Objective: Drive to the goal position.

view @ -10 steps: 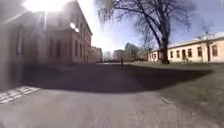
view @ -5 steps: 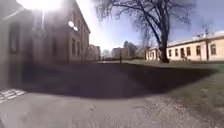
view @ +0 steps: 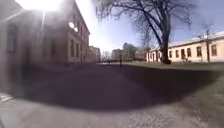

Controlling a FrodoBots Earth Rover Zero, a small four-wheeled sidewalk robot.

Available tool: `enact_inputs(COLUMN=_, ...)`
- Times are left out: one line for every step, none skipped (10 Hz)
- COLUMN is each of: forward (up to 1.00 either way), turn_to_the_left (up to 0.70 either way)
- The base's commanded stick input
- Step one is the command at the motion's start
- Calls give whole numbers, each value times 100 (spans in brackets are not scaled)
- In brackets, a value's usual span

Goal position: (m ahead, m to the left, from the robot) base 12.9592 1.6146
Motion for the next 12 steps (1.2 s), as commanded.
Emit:
enact_inputs(forward=85, turn_to_the_left=8)
enact_inputs(forward=85, turn_to_the_left=34)
enact_inputs(forward=85, turn_to_the_left=34)
enact_inputs(forward=85, turn_to_the_left=34)
enact_inputs(forward=85, turn_to_the_left=34)
enact_inputs(forward=85, turn_to_the_left=34)
enact_inputs(forward=85, turn_to_the_left=0)
enact_inputs(forward=85, turn_to_the_left=0)
enact_inputs(forward=85, turn_to_the_left=0)
enact_inputs(forward=85, turn_to_the_left=0)
enact_inputs(forward=85, turn_to_the_left=0)
enact_inputs(forward=85, turn_to_the_left=0)
